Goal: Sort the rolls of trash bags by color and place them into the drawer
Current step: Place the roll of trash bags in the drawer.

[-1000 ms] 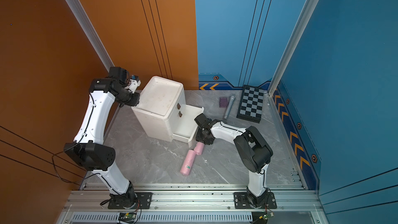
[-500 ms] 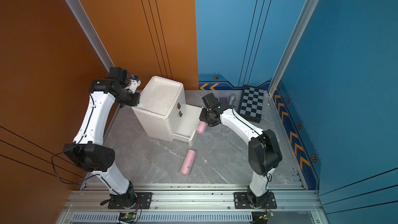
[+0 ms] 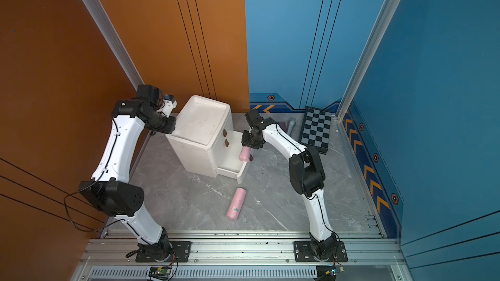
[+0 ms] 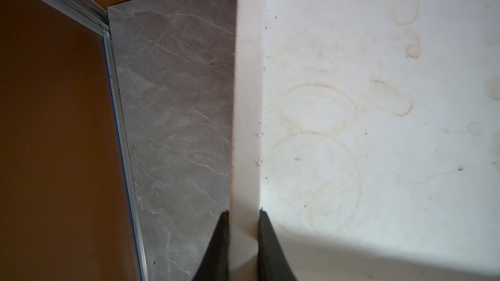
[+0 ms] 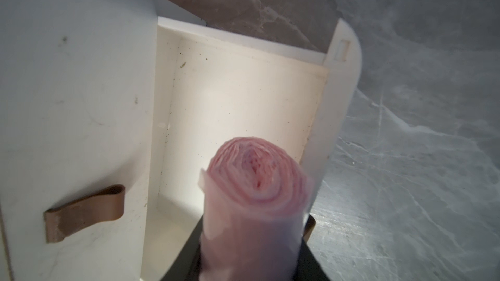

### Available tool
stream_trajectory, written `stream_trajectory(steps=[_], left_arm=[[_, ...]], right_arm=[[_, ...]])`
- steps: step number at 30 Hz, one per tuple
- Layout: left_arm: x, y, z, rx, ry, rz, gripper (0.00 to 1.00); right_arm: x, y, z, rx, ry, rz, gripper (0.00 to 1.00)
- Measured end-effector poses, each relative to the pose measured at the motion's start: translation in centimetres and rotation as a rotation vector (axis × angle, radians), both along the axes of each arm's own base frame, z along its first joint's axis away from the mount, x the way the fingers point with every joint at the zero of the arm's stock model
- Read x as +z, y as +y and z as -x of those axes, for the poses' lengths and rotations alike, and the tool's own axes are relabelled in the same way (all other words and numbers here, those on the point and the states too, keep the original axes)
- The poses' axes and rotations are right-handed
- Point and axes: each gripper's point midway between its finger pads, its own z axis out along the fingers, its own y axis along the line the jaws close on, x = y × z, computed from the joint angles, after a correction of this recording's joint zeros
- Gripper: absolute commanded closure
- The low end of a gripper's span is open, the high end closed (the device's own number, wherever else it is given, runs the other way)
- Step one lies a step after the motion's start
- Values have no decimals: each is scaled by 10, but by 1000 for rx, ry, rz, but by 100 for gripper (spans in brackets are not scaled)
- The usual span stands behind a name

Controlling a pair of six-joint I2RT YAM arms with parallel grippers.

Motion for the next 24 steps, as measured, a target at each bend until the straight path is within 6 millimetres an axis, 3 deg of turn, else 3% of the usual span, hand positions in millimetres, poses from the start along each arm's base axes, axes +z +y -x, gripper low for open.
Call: stream_trajectory(steps=[7,13,18,24], left_arm=[[0,0,0,-1,-2,2,100],[0,0,1,-1,-8,2,100],[1,0,1,-1,-13,2,100],[1,0,0,-1,-14,2,100]], right_arm=[[2,28,-1,36,18,-56,55],[-13,48,1,46,57,-77,49],[-18,54,3,34,85,-90,26],[-15,52,1,29,75,-86,24]])
